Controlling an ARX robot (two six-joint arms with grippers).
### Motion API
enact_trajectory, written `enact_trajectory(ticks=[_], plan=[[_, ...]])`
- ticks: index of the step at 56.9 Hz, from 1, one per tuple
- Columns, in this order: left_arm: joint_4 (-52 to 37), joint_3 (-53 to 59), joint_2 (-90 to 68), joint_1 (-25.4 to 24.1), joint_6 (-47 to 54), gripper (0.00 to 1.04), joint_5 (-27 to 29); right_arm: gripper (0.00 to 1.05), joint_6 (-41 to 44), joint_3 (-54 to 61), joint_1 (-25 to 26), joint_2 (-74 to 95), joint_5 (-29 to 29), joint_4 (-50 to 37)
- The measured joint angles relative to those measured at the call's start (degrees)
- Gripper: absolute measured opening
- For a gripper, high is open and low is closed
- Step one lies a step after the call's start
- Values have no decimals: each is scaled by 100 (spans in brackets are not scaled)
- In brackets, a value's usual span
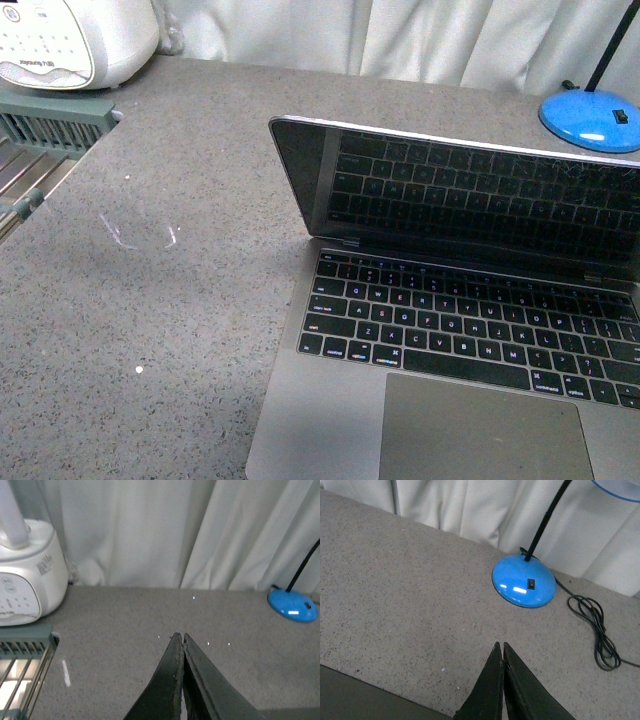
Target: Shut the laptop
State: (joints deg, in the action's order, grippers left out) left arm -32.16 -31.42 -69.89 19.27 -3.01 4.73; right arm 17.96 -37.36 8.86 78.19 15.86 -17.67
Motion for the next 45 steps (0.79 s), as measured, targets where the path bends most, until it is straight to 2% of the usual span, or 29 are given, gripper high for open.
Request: enact_trajectory(ticks=[12,25,45], plan=[[258,-708,-935,131,101,4,-350,1,514,-1095,-310,1132,236,413],[520,-1333,-1598,422,216,4,-570,1,721,-1657,-590,1832,350,629],[704,-1392,-2081,776,323,4,-1126,1,643,-1637,-970,2144,704,828]])
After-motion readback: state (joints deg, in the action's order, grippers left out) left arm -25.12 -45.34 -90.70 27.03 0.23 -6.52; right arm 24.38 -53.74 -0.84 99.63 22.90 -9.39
